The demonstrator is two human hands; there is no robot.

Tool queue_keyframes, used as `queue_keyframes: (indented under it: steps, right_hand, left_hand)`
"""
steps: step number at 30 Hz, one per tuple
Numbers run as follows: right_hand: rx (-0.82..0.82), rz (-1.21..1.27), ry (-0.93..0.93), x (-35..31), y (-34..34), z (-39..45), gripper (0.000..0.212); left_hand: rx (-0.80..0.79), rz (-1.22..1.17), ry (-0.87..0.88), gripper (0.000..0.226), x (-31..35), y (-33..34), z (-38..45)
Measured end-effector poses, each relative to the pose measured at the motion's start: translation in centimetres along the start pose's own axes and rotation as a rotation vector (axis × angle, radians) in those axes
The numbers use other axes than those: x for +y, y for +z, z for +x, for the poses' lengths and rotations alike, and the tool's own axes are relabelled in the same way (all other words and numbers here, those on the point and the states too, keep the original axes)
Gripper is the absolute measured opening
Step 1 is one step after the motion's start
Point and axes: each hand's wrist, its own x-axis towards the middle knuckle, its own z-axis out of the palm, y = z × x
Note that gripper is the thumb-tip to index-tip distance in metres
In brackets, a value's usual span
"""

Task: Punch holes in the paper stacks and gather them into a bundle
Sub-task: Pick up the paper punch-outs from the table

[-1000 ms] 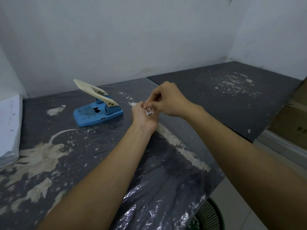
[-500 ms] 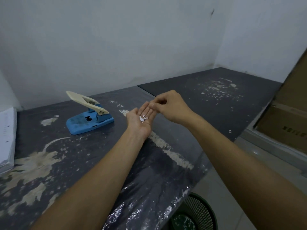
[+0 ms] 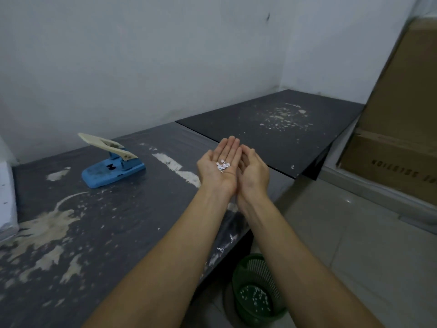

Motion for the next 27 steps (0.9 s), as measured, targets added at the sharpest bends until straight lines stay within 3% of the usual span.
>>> queue_keyframes:
  steps: [8,16,27]
  right_hand:
    - [0.11,0.284,-0.002,-3.7,-7.5,-4.0,0.031]
    - [0.197,0.246,-0.056,-5.2,-16.5,-5.8,0.031]
    - [0.437,0.064,0.102,6.3,-27.6,-7.0,0.024]
  left_hand:
    - [-0.015,0.045,-0.144,0.044,-8.2,-1.0,-4.9]
    - [0.015,0.122,-0.278,0.047,-15.8,-4.5,-7.3]
    - [0.401,0.168,-0.364,0.046,-20.7,-18.4,-5.7]
